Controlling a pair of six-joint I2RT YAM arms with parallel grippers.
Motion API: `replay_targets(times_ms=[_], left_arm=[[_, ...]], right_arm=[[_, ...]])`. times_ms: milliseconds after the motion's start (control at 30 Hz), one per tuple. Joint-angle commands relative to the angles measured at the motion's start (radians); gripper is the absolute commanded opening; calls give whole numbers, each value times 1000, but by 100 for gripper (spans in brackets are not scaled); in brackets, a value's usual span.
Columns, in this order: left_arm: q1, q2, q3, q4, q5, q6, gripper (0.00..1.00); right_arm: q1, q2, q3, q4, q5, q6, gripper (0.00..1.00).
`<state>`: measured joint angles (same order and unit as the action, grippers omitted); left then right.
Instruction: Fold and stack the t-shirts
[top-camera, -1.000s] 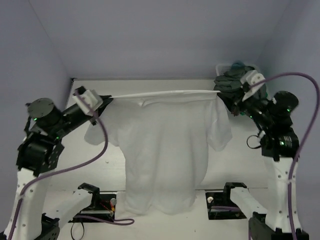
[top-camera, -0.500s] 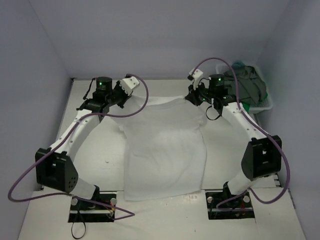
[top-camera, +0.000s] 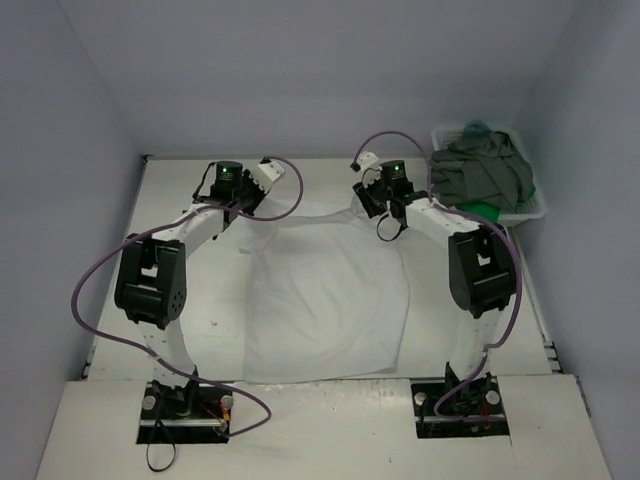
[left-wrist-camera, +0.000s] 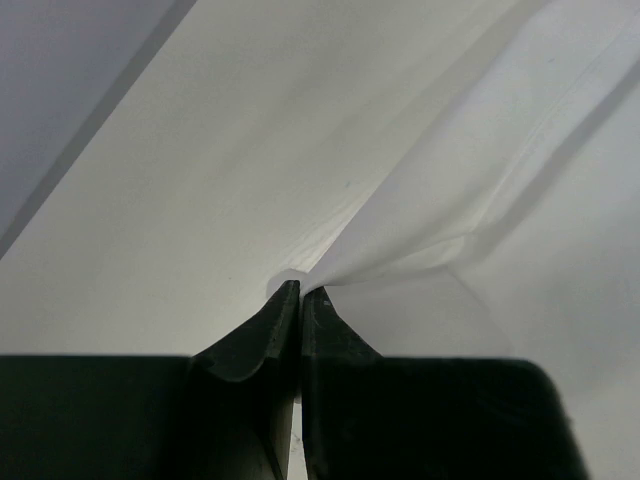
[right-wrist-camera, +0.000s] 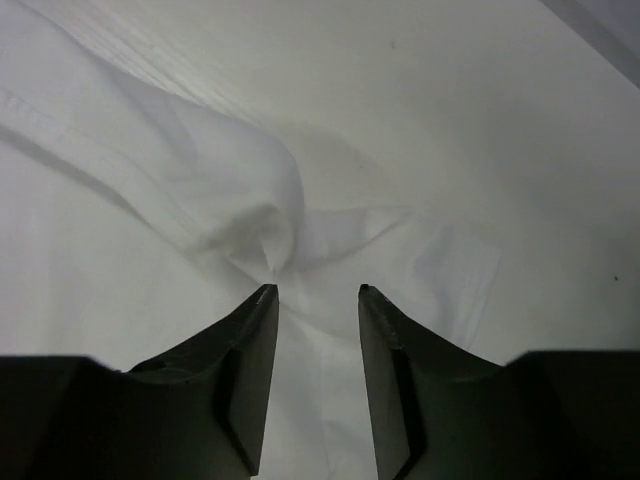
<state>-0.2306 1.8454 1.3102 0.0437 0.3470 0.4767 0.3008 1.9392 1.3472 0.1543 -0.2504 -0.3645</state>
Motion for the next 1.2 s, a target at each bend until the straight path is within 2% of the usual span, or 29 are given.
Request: replay_targets(times_ms=[0, 67, 200, 267, 300, 433, 500, 600, 667, 833, 1000, 1167], left_arm=[[7, -22, 86, 101, -43, 37, 0], [8, -3, 93, 104, -60, 43, 0], [8, 26, 106, 97, -80, 45, 0], [7, 37, 110, 96, -83, 43, 0], [7, 41, 116, 93, -89, 42, 0], [7, 54, 135, 70, -100, 42, 0], [7, 57, 142, 58, -106, 45, 0], [7, 61, 146, 44, -118, 49, 0], [7, 69, 155, 24, -141, 59, 0], [10, 92, 155, 4, -207, 99, 0], [34, 87, 149, 5, -223, 85, 0], [50, 89, 170, -21, -238, 71, 0]], right_arm=[[49, -11, 59, 110, 261, 9, 39], [64, -28, 55, 111, 363, 25, 40], [99, -89, 37, 35, 404, 35, 40], [122, -140, 26, -25, 363, 33, 38], [127, -150, 36, -130, 264, 29, 36], [146, -163, 56, -388, 82, 6, 25], [161, -169, 35, -494, 24, -36, 25], [193, -189, -23, -561, 13, -120, 27], [216, -219, -94, -585, -35, -174, 29], [392, -261, -213, -588, -91, -267, 34], [567, -211, -192, -585, -159, -277, 27], [673, -169, -126, -568, -207, -255, 24]])
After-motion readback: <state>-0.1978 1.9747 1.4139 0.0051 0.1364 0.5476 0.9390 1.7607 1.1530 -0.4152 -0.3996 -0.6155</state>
